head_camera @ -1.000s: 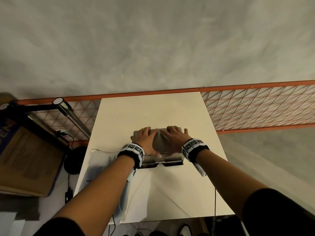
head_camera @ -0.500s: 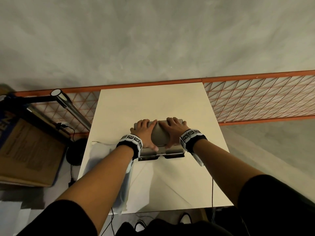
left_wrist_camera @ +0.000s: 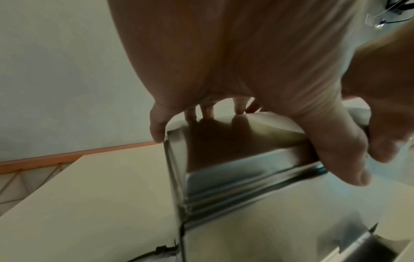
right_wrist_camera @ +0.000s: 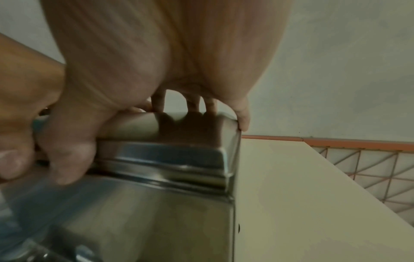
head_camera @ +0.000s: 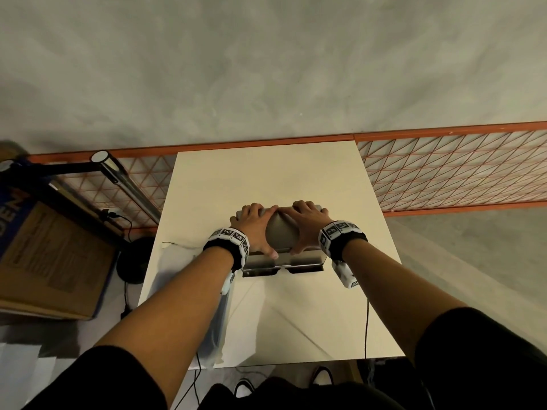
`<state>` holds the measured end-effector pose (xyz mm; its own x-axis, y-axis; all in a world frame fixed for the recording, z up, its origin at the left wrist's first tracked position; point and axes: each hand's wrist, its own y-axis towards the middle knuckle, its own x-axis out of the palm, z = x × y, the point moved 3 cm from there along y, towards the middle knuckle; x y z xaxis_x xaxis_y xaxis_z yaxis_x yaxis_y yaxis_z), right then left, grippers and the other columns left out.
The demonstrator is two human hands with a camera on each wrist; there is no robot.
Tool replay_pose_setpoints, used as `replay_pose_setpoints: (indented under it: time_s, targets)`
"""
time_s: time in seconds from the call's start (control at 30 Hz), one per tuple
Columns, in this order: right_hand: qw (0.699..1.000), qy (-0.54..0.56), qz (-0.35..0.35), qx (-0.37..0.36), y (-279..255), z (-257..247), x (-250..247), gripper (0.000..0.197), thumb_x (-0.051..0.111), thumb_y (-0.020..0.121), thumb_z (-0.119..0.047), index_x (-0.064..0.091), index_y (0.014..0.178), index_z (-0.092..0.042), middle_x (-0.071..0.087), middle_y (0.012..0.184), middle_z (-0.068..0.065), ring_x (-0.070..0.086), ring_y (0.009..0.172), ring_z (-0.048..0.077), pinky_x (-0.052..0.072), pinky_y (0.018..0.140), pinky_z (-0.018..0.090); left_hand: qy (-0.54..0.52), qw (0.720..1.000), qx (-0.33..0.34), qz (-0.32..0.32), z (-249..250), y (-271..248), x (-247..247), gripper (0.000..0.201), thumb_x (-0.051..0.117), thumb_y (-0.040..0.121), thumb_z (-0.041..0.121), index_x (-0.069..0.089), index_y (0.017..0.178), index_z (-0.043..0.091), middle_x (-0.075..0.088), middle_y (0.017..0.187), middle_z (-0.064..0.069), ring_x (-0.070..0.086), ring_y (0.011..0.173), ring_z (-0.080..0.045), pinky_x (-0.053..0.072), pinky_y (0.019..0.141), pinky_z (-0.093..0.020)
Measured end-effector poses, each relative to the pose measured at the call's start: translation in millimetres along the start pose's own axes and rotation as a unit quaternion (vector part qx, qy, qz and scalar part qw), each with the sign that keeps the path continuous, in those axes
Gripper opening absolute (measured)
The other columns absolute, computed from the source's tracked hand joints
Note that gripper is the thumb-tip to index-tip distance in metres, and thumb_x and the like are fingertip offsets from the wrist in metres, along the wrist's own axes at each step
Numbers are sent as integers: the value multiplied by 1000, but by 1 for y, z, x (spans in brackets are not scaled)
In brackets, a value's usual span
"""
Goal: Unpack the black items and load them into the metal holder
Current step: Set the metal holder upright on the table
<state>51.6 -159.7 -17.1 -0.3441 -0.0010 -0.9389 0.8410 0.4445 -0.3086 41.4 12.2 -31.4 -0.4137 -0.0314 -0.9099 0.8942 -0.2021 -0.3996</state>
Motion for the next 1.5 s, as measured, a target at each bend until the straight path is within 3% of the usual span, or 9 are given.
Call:
replay_pose_setpoints:
  time_s: [0.37,0.53,0.7,0.93,1.3,1.5]
  targets:
    - [999,-29,25,-17,-10,0,-6,124,82,45,-69,16,147,-43,38,134,3,39,123,31,41,90,56,13,999,15,31,6,-8,-6,132,82,48,72,9,154,41,25,145,-2,26,134,-31,39,103,-57]
    - [995,-91,18,-39,-20,1,-1,127,74,46,-80,12,148,-36,39,134,9,38,124,33,37,94,63,-18,998,23,48,12,-18,10,133,79,47,77,8,154,42,24,147,-2,25,138,-30,35,107,-59]
    - [992,-112,23,-49,-32,2,-3,125,64,44,-86,18,148,-33,42,133,9,39,123,32,35,93,66,-50,996,18,73,27,-32,19,136,79,49,79,7,157,38,25,149,-1,24,139,-28,36,108,-57]
    - [993,-114,6,-24,-85,16,3,131,78,49,-72,5,152,-36,35,141,13,35,127,35,30,97,71,-32,992,87,84,59,-58,27,135,73,56,85,1,158,34,20,157,-2,20,145,-30,29,114,-63]
    - [992,-110,-58,3,-180,57,60,130,76,50,-75,1,150,-41,29,144,11,31,130,36,26,103,71,-26,976,216,24,120,-89,95,128,64,65,87,-5,159,34,13,162,-2,20,147,-28,24,117,-62]
    - [990,-96,-102,7,-197,77,103,128,73,47,-78,6,150,-42,33,140,10,34,126,33,29,101,67,-43,971,231,-41,139,-85,140,124,74,66,76,7,157,27,19,160,-8,24,145,-31,30,120,-50]
